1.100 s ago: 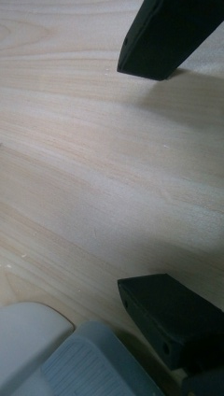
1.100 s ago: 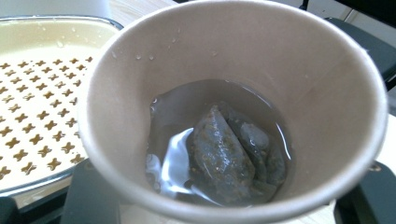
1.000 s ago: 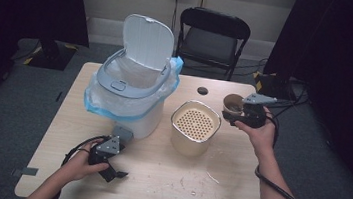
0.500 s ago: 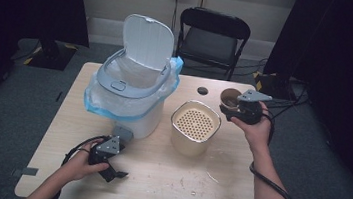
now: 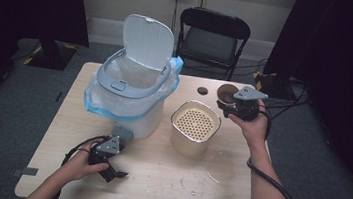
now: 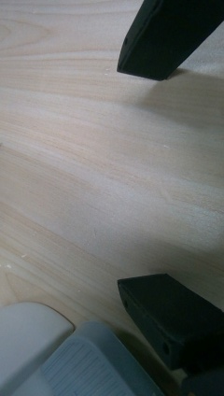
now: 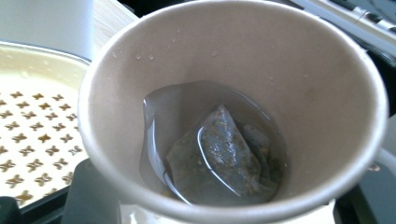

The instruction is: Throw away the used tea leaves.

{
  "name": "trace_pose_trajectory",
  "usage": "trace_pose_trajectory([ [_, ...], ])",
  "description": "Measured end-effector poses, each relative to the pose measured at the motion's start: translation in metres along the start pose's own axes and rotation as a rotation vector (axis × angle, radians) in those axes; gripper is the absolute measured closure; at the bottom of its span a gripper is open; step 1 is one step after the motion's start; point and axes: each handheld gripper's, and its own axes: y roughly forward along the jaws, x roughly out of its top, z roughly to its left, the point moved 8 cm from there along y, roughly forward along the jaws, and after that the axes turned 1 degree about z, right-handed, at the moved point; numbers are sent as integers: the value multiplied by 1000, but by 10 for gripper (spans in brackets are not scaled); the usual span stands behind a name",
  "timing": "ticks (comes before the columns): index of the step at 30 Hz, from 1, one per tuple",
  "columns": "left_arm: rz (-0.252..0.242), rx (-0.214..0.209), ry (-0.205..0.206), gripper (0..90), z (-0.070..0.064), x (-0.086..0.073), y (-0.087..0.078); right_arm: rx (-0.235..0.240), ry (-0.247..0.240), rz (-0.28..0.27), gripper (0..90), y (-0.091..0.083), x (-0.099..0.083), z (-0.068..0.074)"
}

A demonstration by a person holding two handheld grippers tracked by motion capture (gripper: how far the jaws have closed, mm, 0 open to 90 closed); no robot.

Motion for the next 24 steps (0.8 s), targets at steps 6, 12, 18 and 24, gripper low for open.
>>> trace_pose_trajectory([
  [6, -10, -7, 1, 0, 0, 0, 0, -26, -50, 3, 337, -2, 3, -2],
  [12, -6, -12, 3, 0, 0, 0, 0, -45, -108, -3, 337, -6, 9, -2],
  [18, -6, -12, 3, 0, 0, 0, 0, -49, -185, 3, 337, -9, 15, 1],
  [24, -6, -12, 2, 0, 0, 0, 0, -50, -251, 21, 338, -9, 19, 7],
])
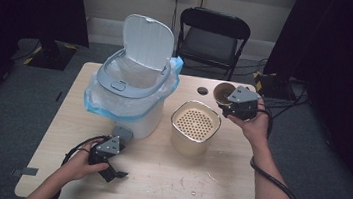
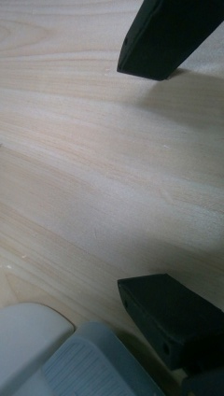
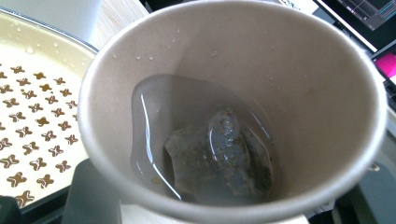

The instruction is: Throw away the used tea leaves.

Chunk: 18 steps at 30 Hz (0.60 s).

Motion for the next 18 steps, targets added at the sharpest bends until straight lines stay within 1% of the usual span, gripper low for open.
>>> trace_pose_trajectory([
  [2, -5, 3, -3, 0, 0, 0, 0, -6, -16, 2, 339, -1, 2, 1],
  [5, 0, 0, 0, 0, 0, 0, 0, -26, -39, 5, 340, -1, 5, 0],
  [7, 0, 0, 1, 0, 0, 0, 0, -39, -70, 16, 340, -1, 7, -1],
  [9, 1, -1, 1, 0, 0, 0, 0, -62, -108, 31, 341, -2, 9, -1],
  [11, 0, -1, 1, 0, 0, 0, 0, -68, -141, 37, 341, -2, 11, 0],
  [12, 4, 0, 3, 0, 0, 0, 0, -73, -174, 48, 341, -3, 12, 1],
  [16, 1, -1, 3, 0, 0, 0, 0, -94, -225, 72, 341, -3, 14, 4],
  [17, 0, -1, 2, 0, 0, 0, 0, -92, -233, 73, 342, -3, 14, 4],
  [18, 1, -1, 3, 0, 0, 0, 0, -102, -251, 78, 342, -4, 15, 5],
])
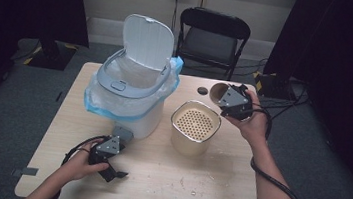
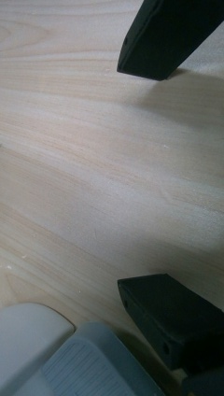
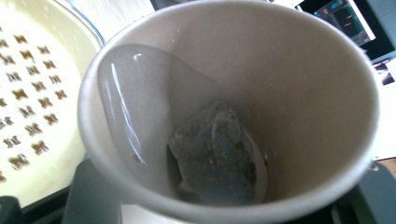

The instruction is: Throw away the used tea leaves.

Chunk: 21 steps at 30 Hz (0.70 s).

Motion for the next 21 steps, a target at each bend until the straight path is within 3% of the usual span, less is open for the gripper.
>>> trace_pose_trajectory([
  [12, -1, 0, 0, 0, 0, 0, 0, -49, -126, 43, 343, -6, 6, 1],
  [21, 3, 1, 0, 0, 0, 0, 0, -145, -364, 96, 343, -12, 20, 4],
])
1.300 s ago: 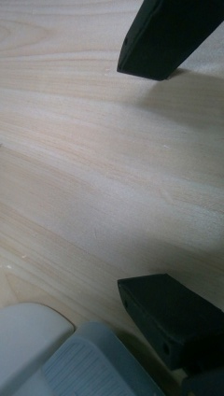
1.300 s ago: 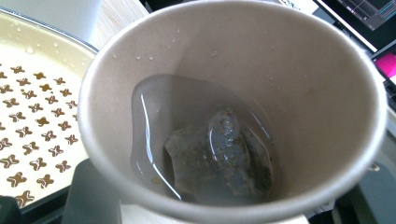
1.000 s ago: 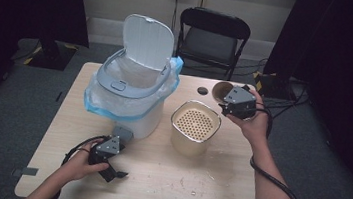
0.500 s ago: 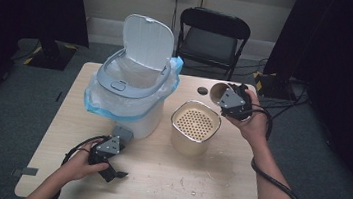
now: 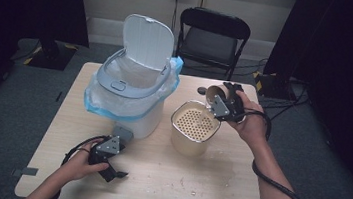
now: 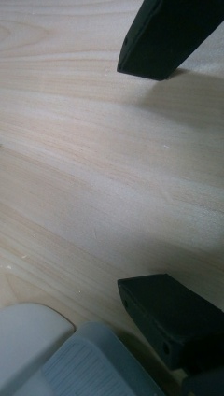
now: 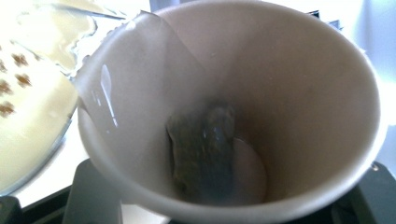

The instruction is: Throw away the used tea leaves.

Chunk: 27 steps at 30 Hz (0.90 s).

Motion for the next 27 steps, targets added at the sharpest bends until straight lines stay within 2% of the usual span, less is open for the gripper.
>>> trace_pose_trajectory([
  [2, 0, 0, 0, 0, 0, 0, 0, -22, -38, 6, 343, -2, 2, -1],
  [4, -4, 0, 1, 0, 0, 0, 0, -87, -142, 34, 344, -4, 4, -5],
  [7, -4, 0, 1, 0, 0, 0, 0, -212, -393, 101, 344, -7, 8, -3],
  [8, -4, 0, 1, 0, 0, 0, 0, -231, -451, 107, 344, -9, 11, -1],
  [10, -4, 0, 1, 0, 0, 0, 0, -285, -522, 99, 345, -10, 16, 0],
  [14, -4, 0, 1, 0, 0, 0, 0, -354, -560, 102, 345, -13, 21, -3],
  [17, -1, 2, 5, 0, 1, 0, 0, -378, -553, 108, 344, -15, 22, -9],
  [20, -2, 3, 5, 0, 0, 0, 0, -361, -540, 115, 343, -15, 21, -12],
  [21, -5, 6, 4, 0, 1, 0, 0, -340, -505, 114, 343, -14, 20, -12],
  [22, -5, 6, 4, 0, 1, 0, 0, -340, -505, 114, 343, -14, 20, -12],
  [23, -2, 3, 6, 0, 1, 0, 0, -322, -483, 95, 343, -14, 21, -12],
  [25, -4, 2, 6, 0, 0, 0, 0, -254, -401, 96, 341, -12, 18, -7],
  [26, -4, 6, 5, 0, 1, 0, 0, -178, -327, 92, 340, -9, 16, -2],
  [27, -4, 0, 2, 0, 0, 0, 0, -150, -302, 91, 340, -8, 15, -1],
])
